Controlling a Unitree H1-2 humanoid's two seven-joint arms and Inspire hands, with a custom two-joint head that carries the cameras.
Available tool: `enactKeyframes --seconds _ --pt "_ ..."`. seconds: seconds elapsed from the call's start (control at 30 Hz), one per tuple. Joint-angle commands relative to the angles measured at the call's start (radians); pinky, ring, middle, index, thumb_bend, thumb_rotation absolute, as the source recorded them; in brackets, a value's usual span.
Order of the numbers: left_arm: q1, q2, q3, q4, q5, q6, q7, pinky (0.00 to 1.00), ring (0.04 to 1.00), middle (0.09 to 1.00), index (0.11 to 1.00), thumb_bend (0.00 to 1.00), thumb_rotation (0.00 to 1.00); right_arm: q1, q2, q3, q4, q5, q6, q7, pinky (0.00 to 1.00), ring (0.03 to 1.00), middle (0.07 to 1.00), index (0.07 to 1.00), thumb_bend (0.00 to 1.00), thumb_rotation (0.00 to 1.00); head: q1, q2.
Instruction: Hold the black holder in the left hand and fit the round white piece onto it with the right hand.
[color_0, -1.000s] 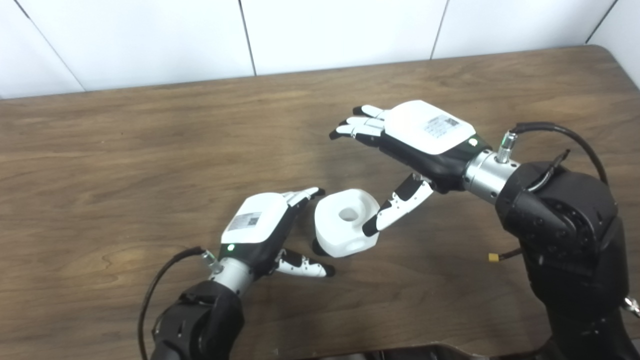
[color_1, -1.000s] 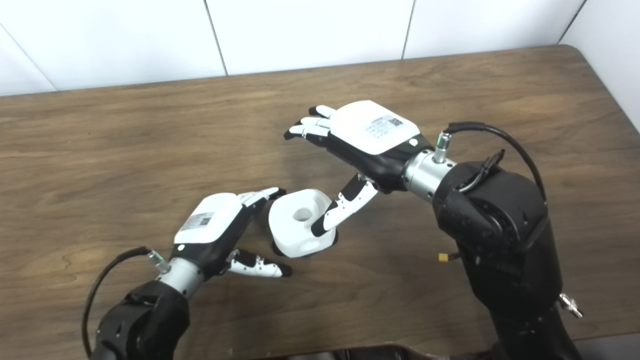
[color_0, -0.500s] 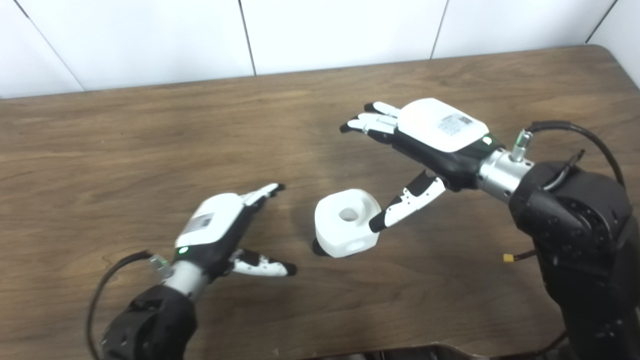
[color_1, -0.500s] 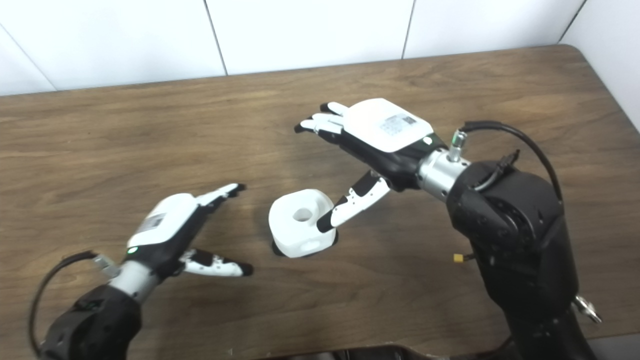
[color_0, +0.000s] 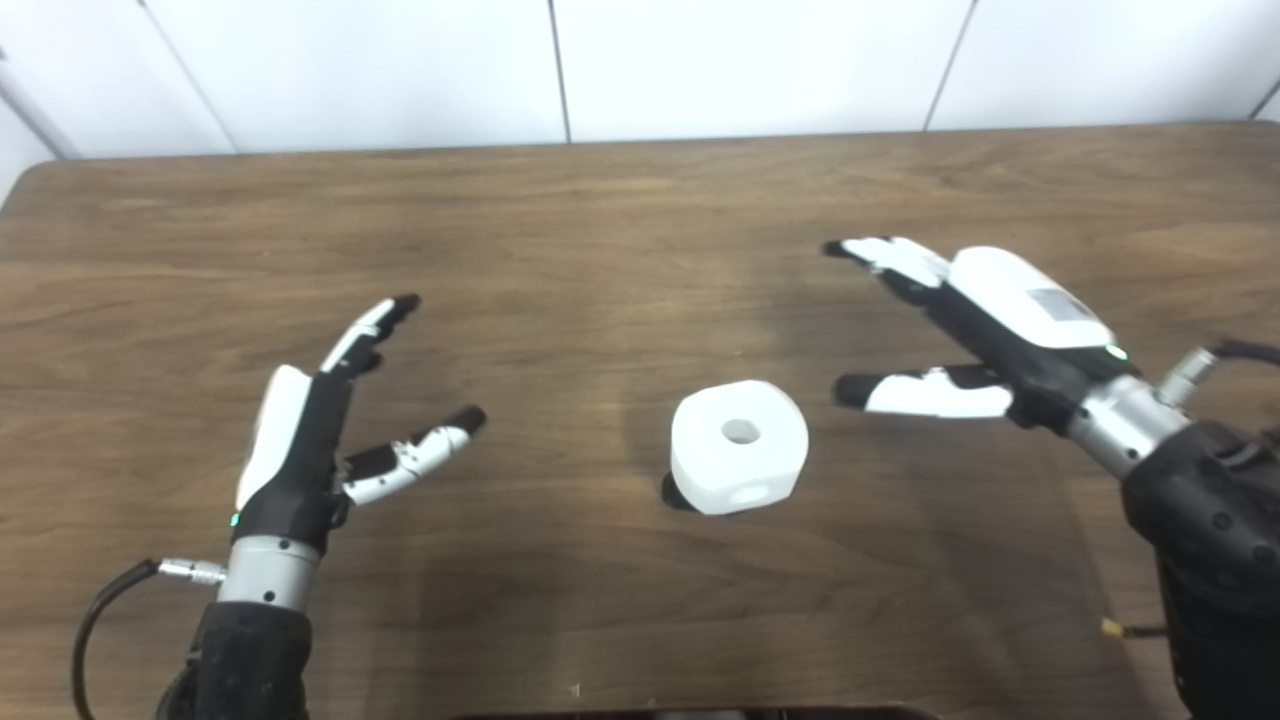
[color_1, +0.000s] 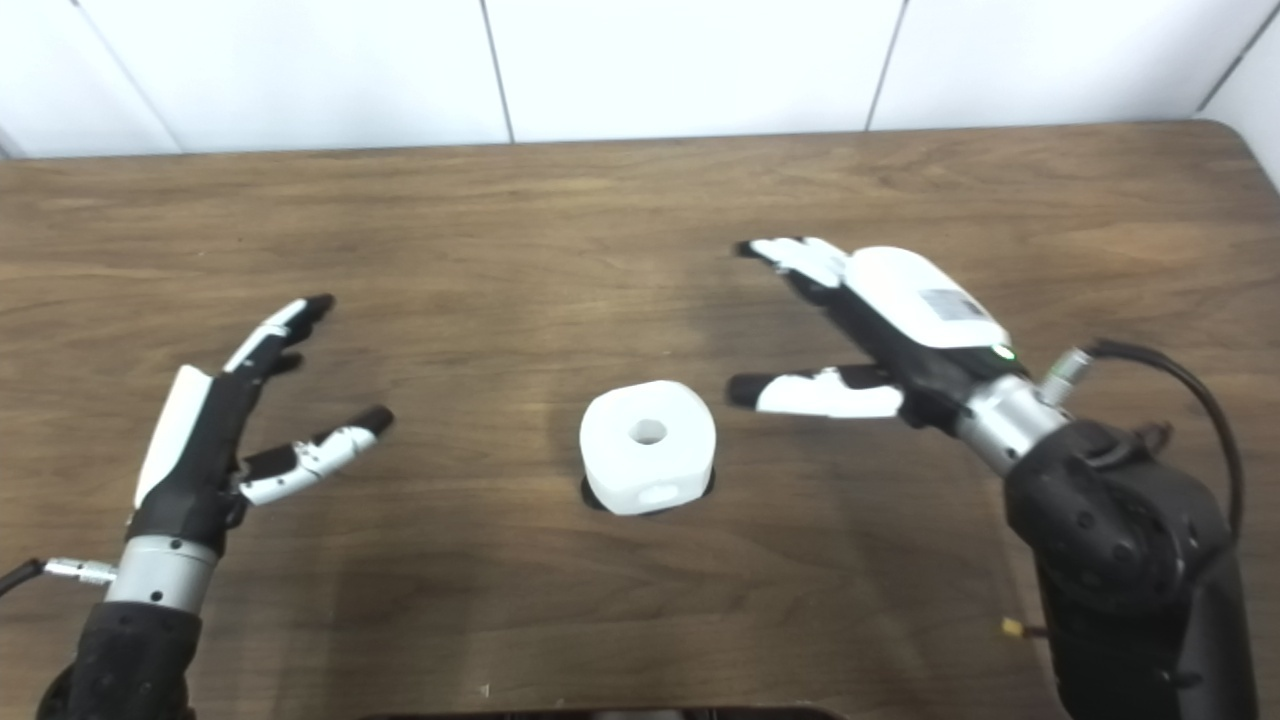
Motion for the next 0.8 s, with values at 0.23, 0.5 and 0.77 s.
enactKeyframes --seconds 0.23,0.5,0.77 --pt "0.076 0.009 0.061 -0.01 -0.177 -0.076 0.108 0.87 0.907 0.931 0.914 0.44 0.68 0.103 0.027 -0.077 0.105 0.207 -0.082 -0.263 0.85 0.926 0.966 0.953 0.59 1.0 -0.001 -0.01" --pt "0.132 0.002 0.079 0.037 -0.355 -0.136 0.122 0.95 0.97 0.989 0.998 0.49 0.77 0.189 0.052 -0.083 0.174 0.278 -0.13 -0.416 0.87 0.93 0.96 0.961 0.61 1.0 -0.016 -0.032" --pt "0.214 -0.048 0.054 0.042 -0.368 -0.174 0.174 1.0 0.965 0.982 0.997 0.51 0.77 0.268 0.073 -0.1 0.247 0.419 -0.199 -0.507 0.8 0.93 0.976 0.969 0.65 1.0 0.005 -0.03"
